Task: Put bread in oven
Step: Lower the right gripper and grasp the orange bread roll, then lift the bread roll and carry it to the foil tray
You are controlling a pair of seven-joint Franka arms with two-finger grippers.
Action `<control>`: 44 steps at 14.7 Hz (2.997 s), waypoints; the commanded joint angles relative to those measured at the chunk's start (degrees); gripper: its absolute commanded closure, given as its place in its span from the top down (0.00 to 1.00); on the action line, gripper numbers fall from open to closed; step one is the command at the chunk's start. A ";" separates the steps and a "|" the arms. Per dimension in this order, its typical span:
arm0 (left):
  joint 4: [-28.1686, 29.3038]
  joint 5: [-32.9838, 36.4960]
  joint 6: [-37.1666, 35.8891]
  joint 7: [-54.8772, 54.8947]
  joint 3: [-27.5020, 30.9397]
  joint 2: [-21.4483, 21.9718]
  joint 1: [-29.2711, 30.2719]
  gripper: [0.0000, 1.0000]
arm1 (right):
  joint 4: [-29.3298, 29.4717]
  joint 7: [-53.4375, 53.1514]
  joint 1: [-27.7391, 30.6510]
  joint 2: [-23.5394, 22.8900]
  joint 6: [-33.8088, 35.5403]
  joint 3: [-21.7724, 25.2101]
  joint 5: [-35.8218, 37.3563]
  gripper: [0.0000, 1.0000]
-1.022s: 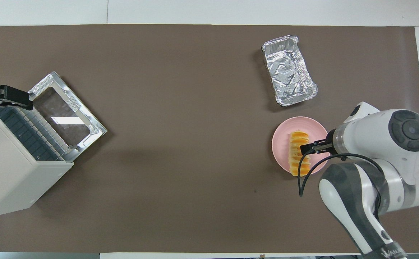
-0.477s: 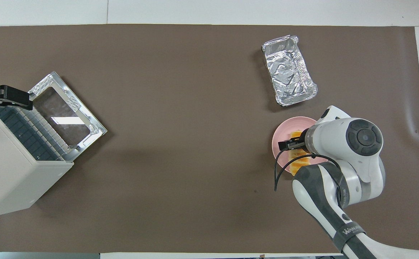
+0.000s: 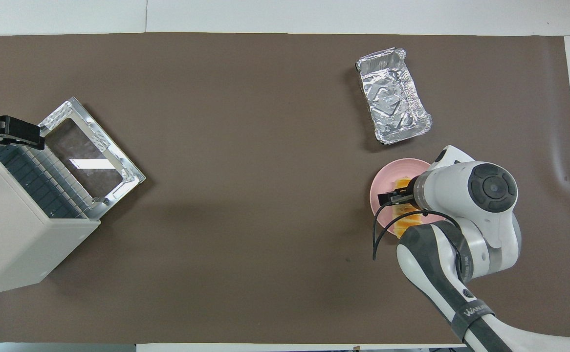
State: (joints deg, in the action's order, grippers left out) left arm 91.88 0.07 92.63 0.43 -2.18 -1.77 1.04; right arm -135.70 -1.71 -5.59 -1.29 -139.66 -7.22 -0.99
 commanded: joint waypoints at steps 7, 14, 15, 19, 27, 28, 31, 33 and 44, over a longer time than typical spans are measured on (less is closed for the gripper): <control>0.76 -0.95 0.45 0.45 0.24 0.89 0.01 1.00 | 1.14 -1.02 0.93 -2.93 -1.24 -0.17 -0.50 0.00; 0.76 -0.86 0.45 0.45 0.24 0.89 0.01 1.00 | 13.33 -0.40 1.10 -4.06 12.01 -0.17 -0.50 0.00; 0.76 -0.95 0.45 0.45 0.24 0.89 0.01 1.00 | 17.19 -0.32 1.19 -5.38 14.65 -0.17 -0.50 0.00; 0.76 -0.86 0.45 0.45 0.24 0.89 0.01 1.00 | 30.12 1.61 1.37 -10.04 19.42 -0.17 -0.50 0.00; 0.76 -0.86 0.45 0.45 0.24 0.89 0.01 1.00 | 62.74 7.59 1.90 -33.67 29.62 -0.08 0.38 0.00; 0.76 -0.95 0.45 0.45 0.24 0.89 0.01 1.00 | 63.97 7.77 1.81 -35.69 28.57 0.01 0.55 0.00; 0.76 -0.95 0.45 0.45 0.24 0.80 0.01 1.00 | 64.69 10.93 1.20 -38.87 23.04 -0.08 3.10 0.00; 0.76 -0.86 0.45 0.45 0.24 0.89 0.01 1.00 | 64.08 12.68 1.55 -39.84 19.53 -0.08 3.19 0.00; 0.76 -0.95 0.36 0.45 0.24 0.89 0.01 1.00 | 61.26 12.08 1.72 -39.49 14.76 -0.08 2.14 1.00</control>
State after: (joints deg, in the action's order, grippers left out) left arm 91.88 0.07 92.63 0.43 -2.18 -1.77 1.04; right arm -74.18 10.18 -4.64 -41.22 -125.01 -6.93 1.41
